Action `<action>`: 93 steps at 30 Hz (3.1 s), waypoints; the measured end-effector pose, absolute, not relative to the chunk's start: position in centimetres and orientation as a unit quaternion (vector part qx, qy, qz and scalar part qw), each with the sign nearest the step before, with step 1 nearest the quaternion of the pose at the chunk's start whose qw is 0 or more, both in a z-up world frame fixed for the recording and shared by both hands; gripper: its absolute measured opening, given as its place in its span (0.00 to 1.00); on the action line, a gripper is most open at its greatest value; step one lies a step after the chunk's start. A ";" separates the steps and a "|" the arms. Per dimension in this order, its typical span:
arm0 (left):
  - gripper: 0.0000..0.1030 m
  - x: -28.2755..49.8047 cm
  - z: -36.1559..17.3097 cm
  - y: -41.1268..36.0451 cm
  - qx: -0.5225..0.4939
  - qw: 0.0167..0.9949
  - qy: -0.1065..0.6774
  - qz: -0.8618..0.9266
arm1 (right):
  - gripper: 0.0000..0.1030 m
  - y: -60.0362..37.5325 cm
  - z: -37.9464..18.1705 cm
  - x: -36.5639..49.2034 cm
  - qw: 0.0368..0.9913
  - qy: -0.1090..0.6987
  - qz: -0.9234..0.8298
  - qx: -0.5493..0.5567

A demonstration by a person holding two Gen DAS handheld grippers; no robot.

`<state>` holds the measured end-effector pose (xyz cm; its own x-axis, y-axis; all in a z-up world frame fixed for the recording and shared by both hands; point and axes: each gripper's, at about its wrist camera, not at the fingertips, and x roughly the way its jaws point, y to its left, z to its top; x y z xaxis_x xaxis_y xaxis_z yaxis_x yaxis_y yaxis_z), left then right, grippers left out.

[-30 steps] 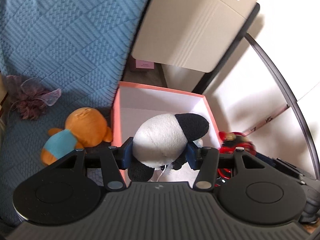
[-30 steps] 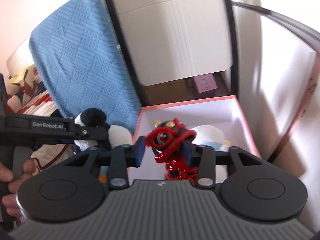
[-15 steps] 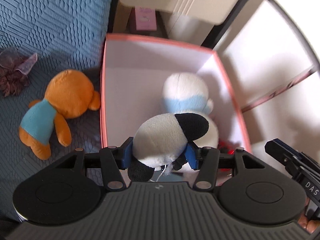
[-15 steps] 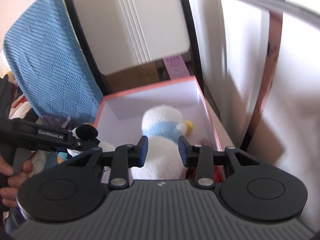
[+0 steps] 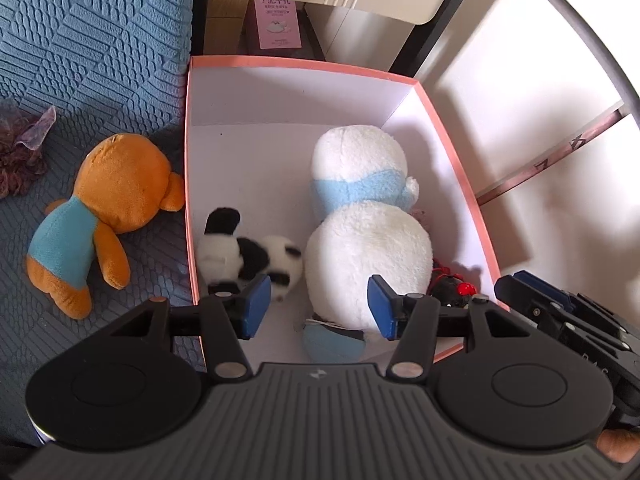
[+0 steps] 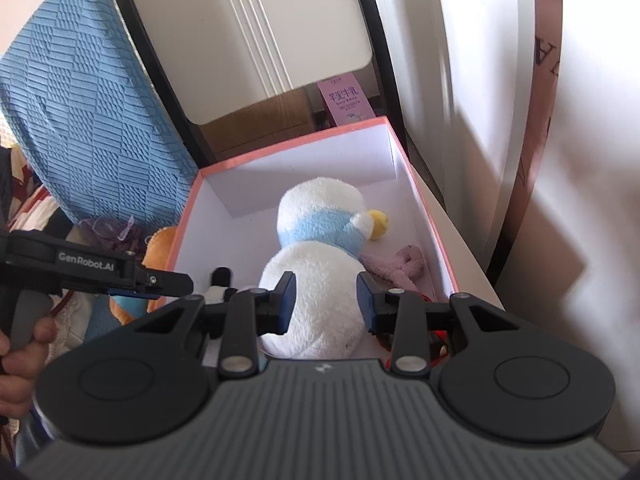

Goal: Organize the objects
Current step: 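Open both tools and withdraw them from the pink box, then reach the left tool to the purple bow while the right tool reaches the teddy bear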

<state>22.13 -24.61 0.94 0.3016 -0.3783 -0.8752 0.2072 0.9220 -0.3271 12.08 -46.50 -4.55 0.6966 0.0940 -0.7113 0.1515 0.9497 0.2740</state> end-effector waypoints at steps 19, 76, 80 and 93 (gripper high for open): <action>0.69 17.5 5.6 -20.0 -0.063 0.852 0.483 -0.192 | 0.37 -42.1 -1.2 10.2 0.919 0.365 0.012 0.151; 0.94 5.0 5.9 -2.9 -0.172 0.918 0.340 -0.108 | 0.92 -25.1 -2.9 8.2 0.908 0.383 0.089 0.145; 0.94 5.1 5.4 -1.8 -0.197 0.922 0.318 -0.099 | 0.92 -24.8 -3.4 8.5 0.908 0.382 0.087 0.148; 0.94 10.0 1.5 0.1 -0.200 0.929 0.306 -0.053 | 0.92 -21.6 -8.3 11.5 0.905 0.372 0.141 0.151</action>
